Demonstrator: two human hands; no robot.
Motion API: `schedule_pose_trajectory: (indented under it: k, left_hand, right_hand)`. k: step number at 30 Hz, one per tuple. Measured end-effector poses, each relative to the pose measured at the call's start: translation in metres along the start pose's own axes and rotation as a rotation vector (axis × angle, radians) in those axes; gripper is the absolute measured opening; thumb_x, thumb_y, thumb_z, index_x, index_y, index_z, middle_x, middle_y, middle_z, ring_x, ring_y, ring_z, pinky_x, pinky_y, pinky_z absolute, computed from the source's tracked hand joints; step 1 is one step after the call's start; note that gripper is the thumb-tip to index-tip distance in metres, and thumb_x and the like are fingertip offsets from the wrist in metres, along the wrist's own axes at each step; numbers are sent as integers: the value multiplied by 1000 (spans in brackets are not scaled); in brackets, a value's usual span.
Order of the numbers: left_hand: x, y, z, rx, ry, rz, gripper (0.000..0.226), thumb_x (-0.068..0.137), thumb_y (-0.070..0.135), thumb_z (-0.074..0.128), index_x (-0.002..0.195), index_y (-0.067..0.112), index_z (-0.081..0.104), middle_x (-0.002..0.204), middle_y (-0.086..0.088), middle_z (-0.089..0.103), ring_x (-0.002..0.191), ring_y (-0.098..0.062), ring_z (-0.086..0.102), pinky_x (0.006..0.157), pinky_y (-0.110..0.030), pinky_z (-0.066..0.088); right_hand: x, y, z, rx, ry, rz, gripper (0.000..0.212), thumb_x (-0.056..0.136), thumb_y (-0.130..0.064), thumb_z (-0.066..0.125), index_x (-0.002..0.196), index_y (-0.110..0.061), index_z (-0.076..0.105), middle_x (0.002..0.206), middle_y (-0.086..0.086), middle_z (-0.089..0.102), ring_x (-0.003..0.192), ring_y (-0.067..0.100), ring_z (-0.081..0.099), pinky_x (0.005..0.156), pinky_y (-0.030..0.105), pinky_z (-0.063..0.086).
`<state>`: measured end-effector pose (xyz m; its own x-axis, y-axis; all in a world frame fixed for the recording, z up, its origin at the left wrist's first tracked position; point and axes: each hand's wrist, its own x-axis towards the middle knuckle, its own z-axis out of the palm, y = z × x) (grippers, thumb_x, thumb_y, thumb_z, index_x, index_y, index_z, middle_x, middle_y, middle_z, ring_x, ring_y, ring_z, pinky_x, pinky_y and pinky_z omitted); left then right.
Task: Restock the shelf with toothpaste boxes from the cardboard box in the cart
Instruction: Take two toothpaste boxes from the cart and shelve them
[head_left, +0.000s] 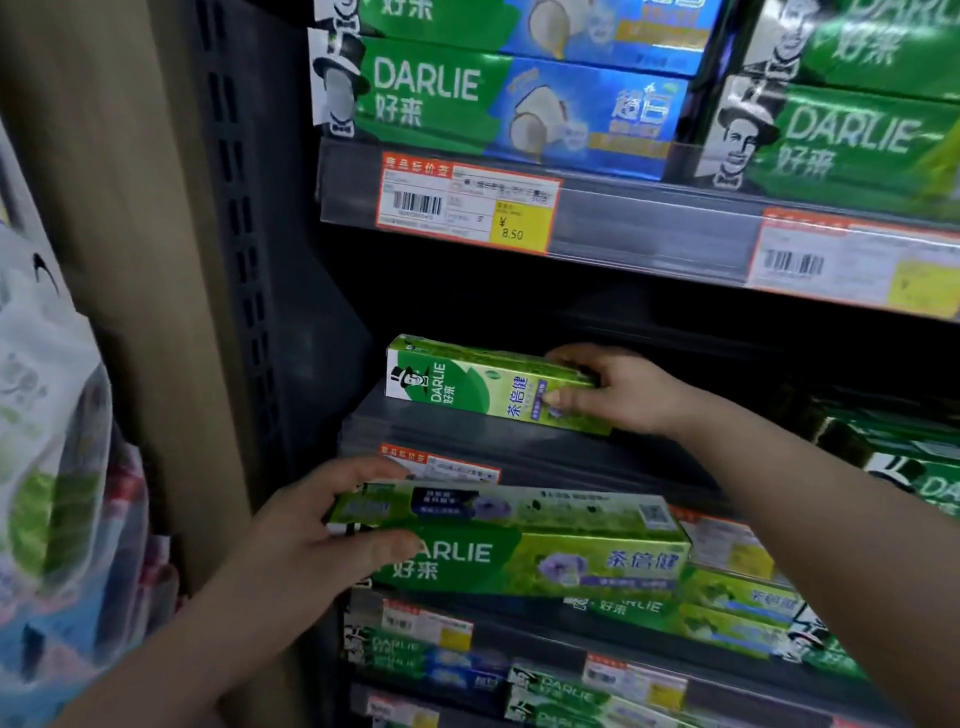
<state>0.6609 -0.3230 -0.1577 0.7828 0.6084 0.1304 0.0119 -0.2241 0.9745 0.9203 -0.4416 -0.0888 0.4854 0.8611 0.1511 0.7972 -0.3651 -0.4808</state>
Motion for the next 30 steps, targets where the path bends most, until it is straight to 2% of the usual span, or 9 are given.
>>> schedule_pose_trajectory:
  k: [6, 9, 13, 15, 17, 20, 24, 27, 30]
  left_hand:
    - [10, 17, 3, -85, 16, 75, 30, 60, 13, 74, 73, 39, 69, 74, 16, 72, 65, 2, 67, 52, -10, 50]
    - [20, 32, 5, -72, 28, 116, 33, 73, 8, 71, 87, 38, 64, 78, 20, 69, 67, 4, 64, 53, -11, 49]
    - [46, 54, 10, -49, 58, 175, 31, 77, 16, 69, 92, 41, 60, 97, 12, 62, 78, -9, 63, 66, -25, 49]
    - [64, 60, 14, -80, 76, 200, 30, 78, 13, 69, 91, 38, 59, 97, 7, 63, 83, -10, 63, 69, -23, 50]
    - [83, 62, 18, -108, 81, 210, 27, 78, 11, 69, 91, 32, 58, 95, 5, 63, 82, -9, 64, 70, -19, 51]
    - [108, 61, 20, -136, 84, 185, 36, 75, 17, 74, 106, 22, 56, 107, -4, 65, 96, -16, 64, 83, -27, 51]
    - [126, 61, 15, -140, 73, 189, 39, 78, 8, 69, 115, 13, 57, 112, -10, 65, 107, -27, 62, 97, -36, 47]
    - [131, 64, 13, -179, 70, 179, 41, 80, -1, 63, 119, 7, 54, 106, -13, 64, 104, -30, 61, 93, -35, 48]
    - [135, 66, 14, -131, 88, 182, 39, 81, -1, 61, 118, 11, 54, 96, -4, 65, 101, -26, 61, 90, -30, 49]
  right_hand:
    - [-9, 1, -9, -14, 86, 43, 74, 74, -36, 70, 138, -24, 36, 145, 6, 40, 133, 19, 37, 104, 20, 26]
    - [-25, 7, -25, 5, 225, 46, 65, 76, -32, 69, 135, -21, 42, 139, 5, 45, 128, 17, 41, 100, 20, 30]
    - [-49, 24, -42, -5, 284, 110, 51, 82, -20, 65, 130, -16, 48, 132, 6, 53, 121, 19, 49, 99, 27, 38]
    - [-58, 27, -45, -45, 305, 130, 47, 84, -19, 63, 129, -16, 50, 123, 1, 56, 114, 15, 51, 90, 18, 37]
    - [-62, 30, -44, -45, 309, 113, 42, 84, -15, 63, 124, -12, 54, 117, 2, 59, 108, 14, 54, 85, 13, 34]
    - [-62, 35, -37, -76, 293, 117, 42, 83, -15, 64, 123, -9, 54, 120, 10, 61, 110, 22, 57, 92, 21, 36]
    - [-56, 35, -32, -41, 259, 130, 47, 83, -17, 64, 127, -11, 50, 123, 12, 60, 112, 23, 56, 98, 28, 40]
    - [-53, 28, -28, 42, 230, 132, 44, 82, -19, 65, 125, -14, 53, 121, 5, 61, 110, 16, 56, 102, 29, 40]
    - [-51, 20, -20, 241, 170, 84, 34, 86, -17, 60, 119, -17, 57, 119, -2, 63, 111, 9, 58, 102, 23, 40]
